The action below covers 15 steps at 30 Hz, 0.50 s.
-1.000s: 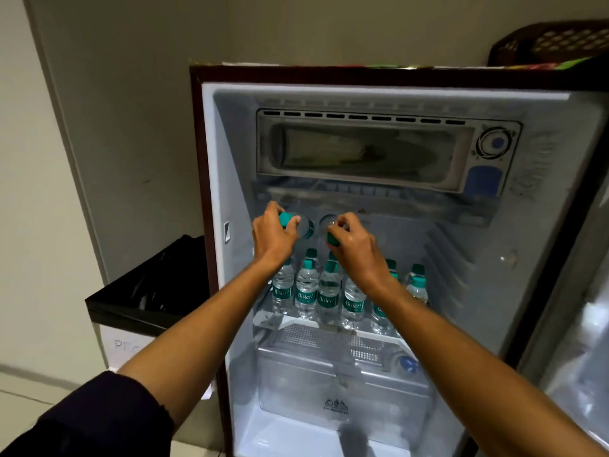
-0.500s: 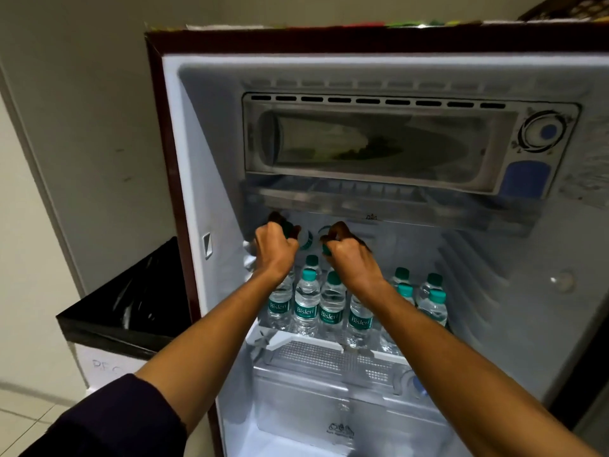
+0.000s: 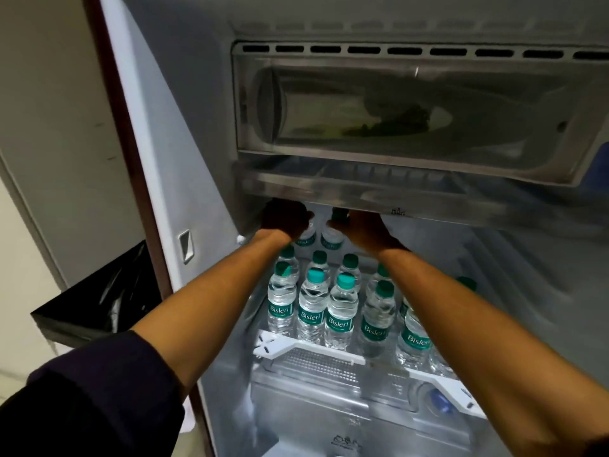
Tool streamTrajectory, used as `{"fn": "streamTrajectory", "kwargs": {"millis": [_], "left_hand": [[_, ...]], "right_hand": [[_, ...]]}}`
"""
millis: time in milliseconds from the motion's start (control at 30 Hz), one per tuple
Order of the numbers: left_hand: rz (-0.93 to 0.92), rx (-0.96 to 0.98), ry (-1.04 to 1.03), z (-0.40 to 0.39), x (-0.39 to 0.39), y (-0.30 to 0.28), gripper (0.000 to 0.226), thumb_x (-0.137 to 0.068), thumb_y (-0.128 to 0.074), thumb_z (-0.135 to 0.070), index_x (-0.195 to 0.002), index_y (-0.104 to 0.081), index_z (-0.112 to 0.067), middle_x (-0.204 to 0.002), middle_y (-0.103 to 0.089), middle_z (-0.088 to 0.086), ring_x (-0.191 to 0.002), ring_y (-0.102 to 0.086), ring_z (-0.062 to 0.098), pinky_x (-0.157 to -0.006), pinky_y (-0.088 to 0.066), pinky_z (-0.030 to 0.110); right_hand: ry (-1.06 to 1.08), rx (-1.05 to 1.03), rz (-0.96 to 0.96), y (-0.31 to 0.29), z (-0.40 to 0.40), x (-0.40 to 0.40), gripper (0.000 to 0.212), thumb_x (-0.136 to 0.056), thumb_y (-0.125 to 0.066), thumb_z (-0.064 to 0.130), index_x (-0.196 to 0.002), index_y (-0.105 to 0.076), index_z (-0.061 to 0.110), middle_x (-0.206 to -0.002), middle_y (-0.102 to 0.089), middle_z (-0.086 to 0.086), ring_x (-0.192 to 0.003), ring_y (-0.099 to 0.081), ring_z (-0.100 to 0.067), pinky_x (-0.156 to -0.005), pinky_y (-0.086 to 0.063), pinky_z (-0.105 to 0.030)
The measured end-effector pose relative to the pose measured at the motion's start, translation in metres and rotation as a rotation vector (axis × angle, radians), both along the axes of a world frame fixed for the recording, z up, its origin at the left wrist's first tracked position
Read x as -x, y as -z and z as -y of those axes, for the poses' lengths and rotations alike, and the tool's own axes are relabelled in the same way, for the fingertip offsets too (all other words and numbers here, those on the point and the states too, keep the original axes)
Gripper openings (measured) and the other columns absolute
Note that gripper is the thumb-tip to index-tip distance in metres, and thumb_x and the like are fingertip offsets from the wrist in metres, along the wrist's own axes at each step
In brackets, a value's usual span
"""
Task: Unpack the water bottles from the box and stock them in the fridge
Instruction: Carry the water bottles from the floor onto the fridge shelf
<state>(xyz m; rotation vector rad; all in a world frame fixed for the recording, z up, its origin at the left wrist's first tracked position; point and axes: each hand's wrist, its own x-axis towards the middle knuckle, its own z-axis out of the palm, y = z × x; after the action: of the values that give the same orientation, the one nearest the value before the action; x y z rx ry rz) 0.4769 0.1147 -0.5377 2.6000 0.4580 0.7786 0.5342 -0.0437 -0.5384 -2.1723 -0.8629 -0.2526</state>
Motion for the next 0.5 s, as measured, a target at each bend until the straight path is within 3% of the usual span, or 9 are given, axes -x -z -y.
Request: {"fn": "streamTrajectory", "kwargs": {"millis": [133, 300, 400, 500], "left_hand": [[-0.097, -0.015, 0.023, -0.008, -0.013, 0.001, 0.034, -0.092, -0.061, -0.043, -0.104, -0.061, -0.011, -0.106, -0.063, 0.01, -0.097, -0.059, 0.021, -0.085, -0.044, 0.029], [-0.21, -0.067, 0.079, -0.017, -0.025, 0.008, 0.046, -0.091, -0.064, -0.039, -0.125, -0.054, -0.009, -0.123, -0.059, 0.013, -0.112, -0.058, 0.027, -0.095, -0.046, 0.032], [-0.254, -0.091, 0.093, -0.02, -0.03, 0.011, 0.05, -0.087, -0.069, -0.035, -0.127, -0.051, -0.01, -0.125, -0.058, 0.013, -0.112, -0.057, 0.027, -0.088, -0.043, 0.028], [-0.319, -0.124, 0.118, -0.023, -0.034, 0.013, 0.054, -0.084, -0.073, -0.033, -0.127, -0.049, -0.011, -0.127, -0.055, 0.013, -0.114, -0.056, 0.028, -0.094, -0.047, 0.032]], "right_hand": [[-0.032, 0.109, -0.098, 0.002, -0.011, -0.014, 0.024, -0.09, -0.07, 0.024, -0.1, -0.062, 0.003, -0.095, -0.064, -0.011, -0.077, -0.056, -0.017, -0.076, -0.044, -0.025], [-0.083, 0.175, -0.132, 0.011, -0.021, -0.027, 0.02, -0.086, -0.074, 0.018, -0.097, -0.064, 0.004, -0.072, -0.059, 0.001, -0.057, -0.052, -0.004, -0.048, -0.037, -0.005], [-0.083, 0.171, -0.166, 0.017, -0.025, -0.032, 0.022, -0.08, -0.08, 0.013, -0.094, -0.066, 0.003, -0.073, -0.062, -0.003, -0.057, -0.059, -0.007, -0.048, -0.043, -0.007], [-0.088, 0.181, -0.191, 0.024, -0.028, -0.037, 0.026, -0.076, -0.083, 0.013, -0.094, -0.068, 0.002, -0.08, -0.066, -0.009, -0.06, -0.065, -0.011, -0.053, -0.052, -0.015]]}}
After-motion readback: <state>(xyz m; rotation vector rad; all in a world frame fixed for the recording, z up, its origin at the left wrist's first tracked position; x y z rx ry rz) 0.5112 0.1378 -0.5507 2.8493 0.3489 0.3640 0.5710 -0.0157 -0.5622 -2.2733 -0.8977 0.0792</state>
